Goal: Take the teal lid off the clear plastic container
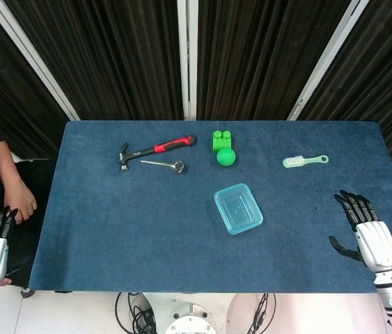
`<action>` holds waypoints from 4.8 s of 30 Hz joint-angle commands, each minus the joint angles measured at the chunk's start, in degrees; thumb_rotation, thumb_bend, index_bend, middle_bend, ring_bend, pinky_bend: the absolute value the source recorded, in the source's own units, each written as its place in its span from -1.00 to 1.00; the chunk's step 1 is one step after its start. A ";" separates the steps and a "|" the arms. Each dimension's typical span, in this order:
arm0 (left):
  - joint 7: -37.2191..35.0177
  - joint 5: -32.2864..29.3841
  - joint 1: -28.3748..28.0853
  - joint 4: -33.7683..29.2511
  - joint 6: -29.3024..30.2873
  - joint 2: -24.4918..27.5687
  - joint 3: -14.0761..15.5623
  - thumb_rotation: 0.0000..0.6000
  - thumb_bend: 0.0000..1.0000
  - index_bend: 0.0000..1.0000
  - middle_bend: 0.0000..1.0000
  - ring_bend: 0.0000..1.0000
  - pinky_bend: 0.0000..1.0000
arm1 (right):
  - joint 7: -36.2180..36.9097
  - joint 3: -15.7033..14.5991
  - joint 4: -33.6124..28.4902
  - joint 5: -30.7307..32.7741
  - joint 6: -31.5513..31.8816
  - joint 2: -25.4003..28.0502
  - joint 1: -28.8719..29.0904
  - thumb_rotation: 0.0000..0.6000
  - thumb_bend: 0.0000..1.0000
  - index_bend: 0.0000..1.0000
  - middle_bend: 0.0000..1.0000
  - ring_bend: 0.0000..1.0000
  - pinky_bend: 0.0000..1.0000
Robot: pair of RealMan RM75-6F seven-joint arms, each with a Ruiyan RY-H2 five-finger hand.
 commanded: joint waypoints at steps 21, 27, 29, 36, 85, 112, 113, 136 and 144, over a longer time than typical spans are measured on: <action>0.95 -0.75 -1.31 -0.75 -1.97 -0.31 -0.88 1.00 -1.00 -0.99 -1.00 -1.00 -1.00 | 1.38 1.28 1.05 2.13 -12.17 -2.17 7.63 1.00 -0.69 -1.00 -0.91 -1.00 -1.00; 1.02 -1.22 -1.57 -0.75 -2.60 -0.51 -0.98 1.00 -1.00 -0.99 -1.00 -1.00 -1.00 | 7.21 1.74 3.06 3.79 -21.11 -3.73 12.91 1.00 -0.48 -1.00 -0.81 -1.00 -1.00; 1.15 -1.41 -1.72 -0.82 -2.85 -0.56 -1.08 1.00 -1.00 -0.99 -1.00 -1.00 -1.00 | 9.95 2.19 3.82 4.64 -24.42 -4.42 14.98 1.00 -0.30 -1.00 -0.79 -1.00 -1.00; 2.21 -2.19 -2.34 -1.48 -3.84 -0.56 -1.37 1.00 -1.00 -0.99 -1.00 -1.00 -1.00 | 20.78 3.53 9.76 5.54 -33.46 -7.75 21.72 1.00 0.36 -1.00 -0.74 -1.00 -1.00; 1.94 -1.56 -3.17 -1.16 -3.96 -1.08 -1.14 1.00 -1.00 -0.99 -1.00 -1.00 -1.00 | 10.25 -3.88 11.86 1.50 -25.23 -14.01 26.96 1.00 -0.74 -1.00 -1.00 -1.00 -1.00; 3.65 2.53 -19.50 -7.47 -22.83 0.15 -4.67 1.00 -1.00 -0.99 -1.00 -1.00 -1.00 | 1.25 2.04 11.11 3.42 -28.97 -19.82 33.39 1.00 -0.75 -1.00 -1.00 -1.00 -1.00; 2.69 2.87 -21.69 -7.58 -25.35 -0.59 -5.12 1.00 -1.00 -0.99 -1.00 -1.00 -1.00 | 0.12 2.09 8.81 3.54 -26.72 -17.28 32.00 1.00 -0.75 -1.00 -1.00 -1.00 -1.00; 29.09 -34.21 -48.05 -15.28 -41.81 -14.46 -8.62 1.00 -1.00 -1.00 -1.00 -1.00 -1.00 | -3.85 0.18 -1.68 -2.18 -9.51 -5.13 20.73 1.00 -0.74 -1.00 -1.00 -1.00 -1.00; 32.69 -44.35 -53.36 -17.03 -37.61 -16.85 -8.35 1.00 -1.00 -1.00 -1.00 -1.00 -1.00 | -1.58 -0.47 -0.02 -3.21 -8.40 -5.36 19.48 1.00 -0.74 -1.00 -1.00 -1.00 -1.00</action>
